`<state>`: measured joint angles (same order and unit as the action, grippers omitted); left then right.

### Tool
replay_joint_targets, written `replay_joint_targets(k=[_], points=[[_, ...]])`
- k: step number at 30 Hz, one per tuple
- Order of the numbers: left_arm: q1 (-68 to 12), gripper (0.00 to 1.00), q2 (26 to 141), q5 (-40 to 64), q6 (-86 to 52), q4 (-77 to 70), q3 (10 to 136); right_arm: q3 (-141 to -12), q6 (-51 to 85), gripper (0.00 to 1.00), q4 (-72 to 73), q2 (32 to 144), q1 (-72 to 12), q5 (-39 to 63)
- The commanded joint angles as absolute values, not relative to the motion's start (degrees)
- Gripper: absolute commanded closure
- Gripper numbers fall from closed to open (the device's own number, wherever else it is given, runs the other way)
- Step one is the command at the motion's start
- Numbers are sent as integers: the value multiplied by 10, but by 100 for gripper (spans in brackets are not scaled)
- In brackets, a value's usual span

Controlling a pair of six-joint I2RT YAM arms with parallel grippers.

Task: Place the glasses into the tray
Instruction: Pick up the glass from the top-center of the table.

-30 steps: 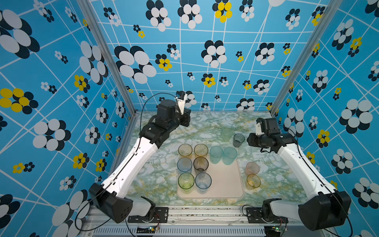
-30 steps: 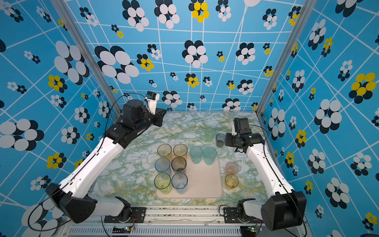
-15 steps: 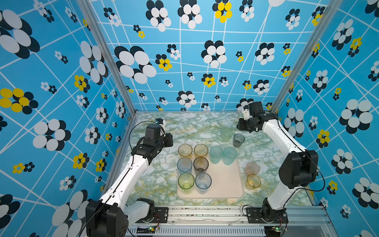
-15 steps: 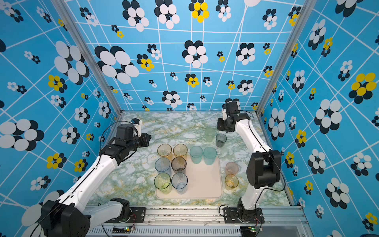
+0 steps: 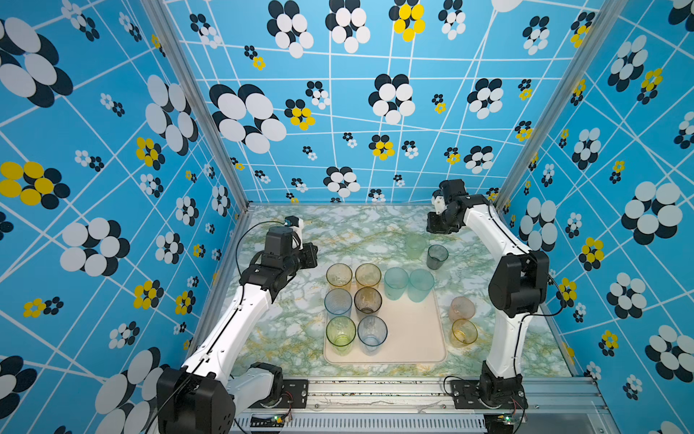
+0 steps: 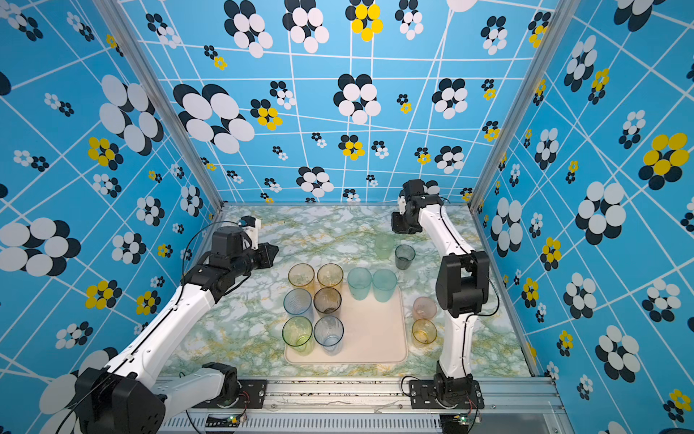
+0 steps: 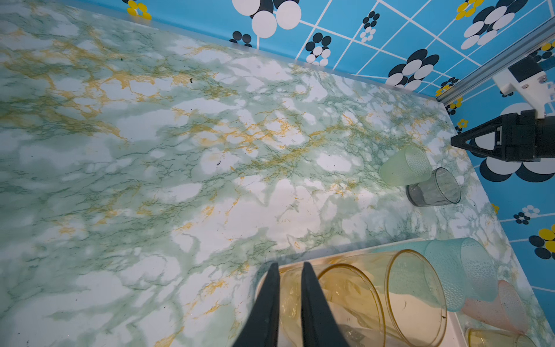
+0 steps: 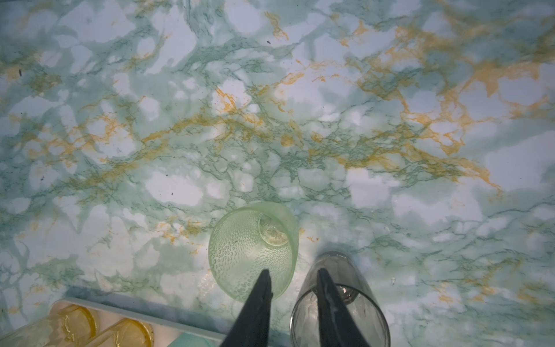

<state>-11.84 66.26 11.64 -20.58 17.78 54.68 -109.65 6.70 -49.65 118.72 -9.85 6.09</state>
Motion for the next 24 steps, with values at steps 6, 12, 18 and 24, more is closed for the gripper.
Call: replay_joint_targets(k=[6, 12, 18, 24], points=[[-108, 83, 645, 128, -207, 172, 533, -1128, 46, 71, -553, 1224, -116, 43], [-103, 83, 645, 134, -207, 170, 529, -1134, 47, 71, -553, 1239, -120, 34], [-99, 83, 643, 136, -206, 168, 525, -1149, 46, 71, -558, 1263, -123, 26], [-95, 82, 643, 139, -206, 167, 523, -1172, 42, 74, -570, 1285, -130, 23]])
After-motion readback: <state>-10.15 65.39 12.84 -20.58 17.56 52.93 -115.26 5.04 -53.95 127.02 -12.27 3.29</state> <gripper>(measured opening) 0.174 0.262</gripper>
